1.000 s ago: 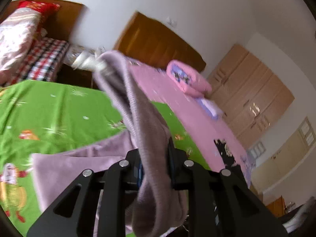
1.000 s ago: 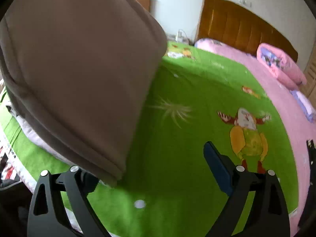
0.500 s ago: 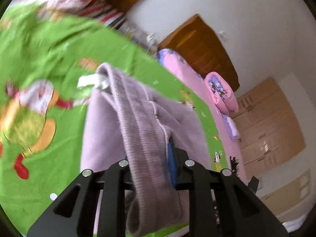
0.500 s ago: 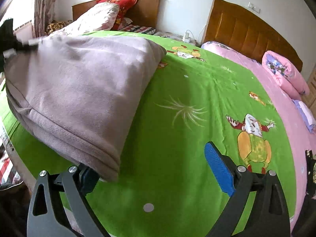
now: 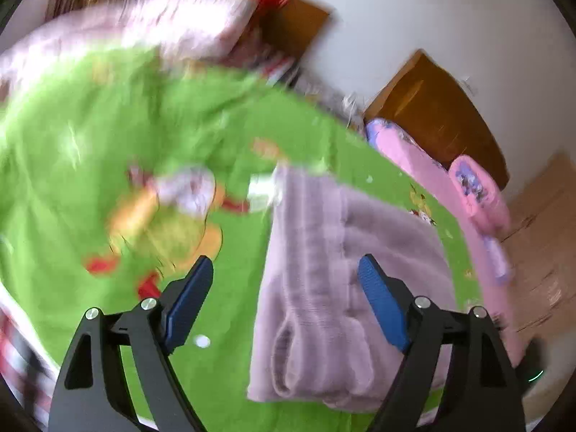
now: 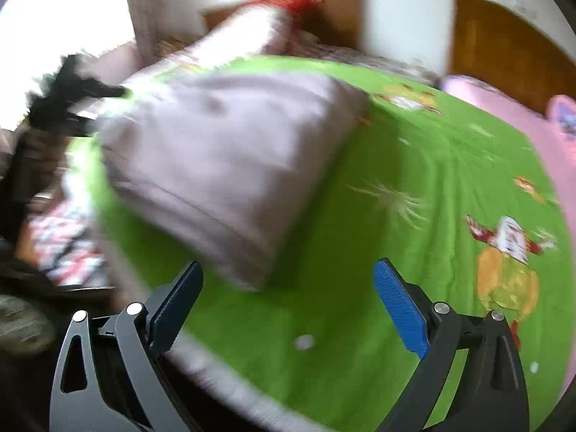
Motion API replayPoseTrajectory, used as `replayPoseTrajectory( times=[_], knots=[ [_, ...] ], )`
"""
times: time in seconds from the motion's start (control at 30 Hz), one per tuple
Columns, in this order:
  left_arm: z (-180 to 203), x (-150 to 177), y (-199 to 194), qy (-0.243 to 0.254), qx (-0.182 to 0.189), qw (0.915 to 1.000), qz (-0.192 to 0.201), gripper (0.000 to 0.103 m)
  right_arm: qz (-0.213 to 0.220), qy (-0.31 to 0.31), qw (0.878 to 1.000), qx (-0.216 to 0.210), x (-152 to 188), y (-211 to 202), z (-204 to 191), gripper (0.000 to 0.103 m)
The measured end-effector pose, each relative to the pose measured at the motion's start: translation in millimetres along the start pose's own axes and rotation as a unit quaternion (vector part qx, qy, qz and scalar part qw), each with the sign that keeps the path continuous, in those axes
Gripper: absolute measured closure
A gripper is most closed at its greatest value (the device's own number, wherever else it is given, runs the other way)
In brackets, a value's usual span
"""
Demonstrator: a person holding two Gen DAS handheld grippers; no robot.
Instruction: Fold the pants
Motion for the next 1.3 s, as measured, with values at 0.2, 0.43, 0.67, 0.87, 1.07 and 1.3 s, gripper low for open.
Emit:
replayPoseTrajectory(
  times=[0.2, 0.43, 0.67, 0.87, 1.07, 1.3],
  knots=[
    [110, 22, 18, 0.129, 0.108, 0.9853, -0.028, 0.014, 0.080, 0.065, 0.993, -0.057, -64, 6, -6, 0.012],
    [104, 87, 67, 0.201, 0.036, 0.9749, -0.089, 0.015, 0.014, -0.095, 0.995, -0.021, -31, 58, -60, 0.019],
    [105, 87, 79, 0.204, 0.048, 0.9721, -0.106, 0.008, 0.009, -0.104, 0.994, -0.040, -28, 54, -60, 0.018],
    [105, 89, 81, 0.238, 0.031, 0.9653, -0.104, 0.008, 0.012, -0.099, 0.994, -0.044, -28, 53, -61, 0.018],
    [141, 44, 58, 0.241, 0.024, 0.9685, -0.057, 0.005, 0.043, -0.087, 0.991, -0.094, -66, 31, -53, 0.018],
    [96, 24, 112, 0.170, -0.078, 0.9761, -0.111, 0.002, 0.008, -0.115, 0.990, -0.087, -76, 66, -71, 0.018]
  ],
)
Point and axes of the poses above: each gripper's, at about its wrist camera, not at the fingertips, and y roughly the way its jaws point, z to its right, x to its underside, the point moved 7 cm from there along y, roughly the way its jaws point, and after that the axes turned 7 degrees about x, right-handed, at the moved point
